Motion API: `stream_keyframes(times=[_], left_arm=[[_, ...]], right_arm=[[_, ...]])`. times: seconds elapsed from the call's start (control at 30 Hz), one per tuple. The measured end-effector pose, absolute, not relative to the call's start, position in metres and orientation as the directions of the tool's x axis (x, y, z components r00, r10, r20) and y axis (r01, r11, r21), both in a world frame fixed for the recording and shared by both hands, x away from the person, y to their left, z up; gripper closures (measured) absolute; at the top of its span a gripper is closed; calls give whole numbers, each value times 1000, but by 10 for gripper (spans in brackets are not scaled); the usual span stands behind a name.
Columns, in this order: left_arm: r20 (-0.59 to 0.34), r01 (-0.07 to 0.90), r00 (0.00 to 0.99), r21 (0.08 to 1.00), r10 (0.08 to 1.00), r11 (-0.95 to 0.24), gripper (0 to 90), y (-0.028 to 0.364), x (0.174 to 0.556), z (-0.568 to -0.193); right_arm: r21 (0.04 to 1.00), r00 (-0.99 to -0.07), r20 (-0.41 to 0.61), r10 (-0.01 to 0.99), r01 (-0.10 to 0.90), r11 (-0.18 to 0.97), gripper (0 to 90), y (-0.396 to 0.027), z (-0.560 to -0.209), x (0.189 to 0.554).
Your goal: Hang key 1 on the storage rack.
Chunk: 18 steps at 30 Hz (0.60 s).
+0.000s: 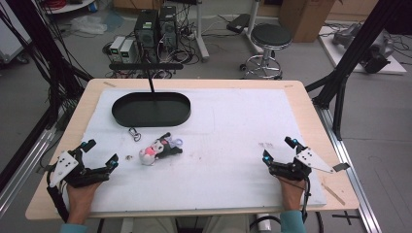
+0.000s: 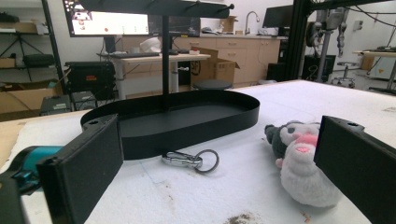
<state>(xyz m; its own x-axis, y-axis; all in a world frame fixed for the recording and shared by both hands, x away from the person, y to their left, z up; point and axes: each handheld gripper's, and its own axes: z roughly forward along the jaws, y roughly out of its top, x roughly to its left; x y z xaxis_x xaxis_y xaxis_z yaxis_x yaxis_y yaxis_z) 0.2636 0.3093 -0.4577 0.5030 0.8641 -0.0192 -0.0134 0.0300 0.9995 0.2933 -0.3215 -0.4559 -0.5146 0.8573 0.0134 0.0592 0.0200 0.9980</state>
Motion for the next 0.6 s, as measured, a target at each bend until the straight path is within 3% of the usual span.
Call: stream_keyframes(times=[0.6], left_arm=[[-22, -12, 504, 999, 864, 32, 19, 310, 264, -458]], right_arm=[[998, -513, 17, 858, 60, 16, 12, -322, -456, 294]])
